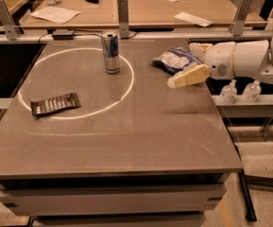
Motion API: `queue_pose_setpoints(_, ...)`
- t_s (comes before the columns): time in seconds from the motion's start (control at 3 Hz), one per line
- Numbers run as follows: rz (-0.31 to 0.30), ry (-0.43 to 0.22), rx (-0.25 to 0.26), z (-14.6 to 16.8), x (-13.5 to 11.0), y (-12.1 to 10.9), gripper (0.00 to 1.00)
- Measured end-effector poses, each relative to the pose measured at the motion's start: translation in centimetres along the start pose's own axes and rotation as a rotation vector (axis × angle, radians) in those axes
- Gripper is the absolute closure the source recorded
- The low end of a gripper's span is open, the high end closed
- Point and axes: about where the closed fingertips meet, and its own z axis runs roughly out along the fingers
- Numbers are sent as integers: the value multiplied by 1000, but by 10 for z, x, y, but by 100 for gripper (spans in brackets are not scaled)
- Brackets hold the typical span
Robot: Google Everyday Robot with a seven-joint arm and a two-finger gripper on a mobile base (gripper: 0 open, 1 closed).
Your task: Pick redbull can
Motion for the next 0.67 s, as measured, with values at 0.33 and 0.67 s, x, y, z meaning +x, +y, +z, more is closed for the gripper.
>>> queue_pose_setpoints(0.33, 49, -21, 20, 4, 1, 0, 0)
queue_pose_setpoints(0.67, 70, -55, 40, 25, -7, -4, 0)
